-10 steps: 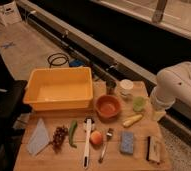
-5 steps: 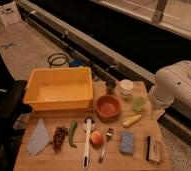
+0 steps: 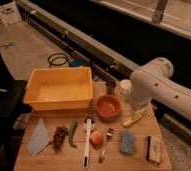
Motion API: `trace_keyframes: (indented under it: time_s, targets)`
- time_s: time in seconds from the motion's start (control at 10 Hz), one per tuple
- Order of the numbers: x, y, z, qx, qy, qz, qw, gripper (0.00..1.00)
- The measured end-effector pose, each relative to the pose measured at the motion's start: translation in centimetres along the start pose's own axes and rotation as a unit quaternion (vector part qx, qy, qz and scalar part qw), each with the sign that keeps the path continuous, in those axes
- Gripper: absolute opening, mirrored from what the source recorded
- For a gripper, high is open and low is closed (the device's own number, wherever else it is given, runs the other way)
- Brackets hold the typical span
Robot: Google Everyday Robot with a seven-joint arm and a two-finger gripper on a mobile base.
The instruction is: Wipe red bowl with towel
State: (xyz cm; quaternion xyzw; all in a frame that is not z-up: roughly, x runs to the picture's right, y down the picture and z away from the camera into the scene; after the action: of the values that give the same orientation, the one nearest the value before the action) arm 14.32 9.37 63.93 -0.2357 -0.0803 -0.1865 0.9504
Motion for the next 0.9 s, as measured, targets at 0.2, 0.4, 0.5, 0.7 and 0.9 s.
trace_keyframes:
  time_s: [0.2,0.4,0.5,0.7,0.9]
  targets:
    - [-3.1,0.0,-0.7,0.008,-0.012,-0.053,0.9985,0.65]
    - [-3.2,0.0,-0.8,0.010,-0.011,-0.058,0.9982,0.65]
    - [-3.3,-0.1,-0.8,0.010,-0.012,-0.058,0.9982,0.65]
    - [-3.8,-0.8,-0.1,0.010,-0.007,-0.069,0.9976,0.65]
    - [-5.5,-2.3,1.0,0.010,-0.005,-0.087,0.9961,0.65]
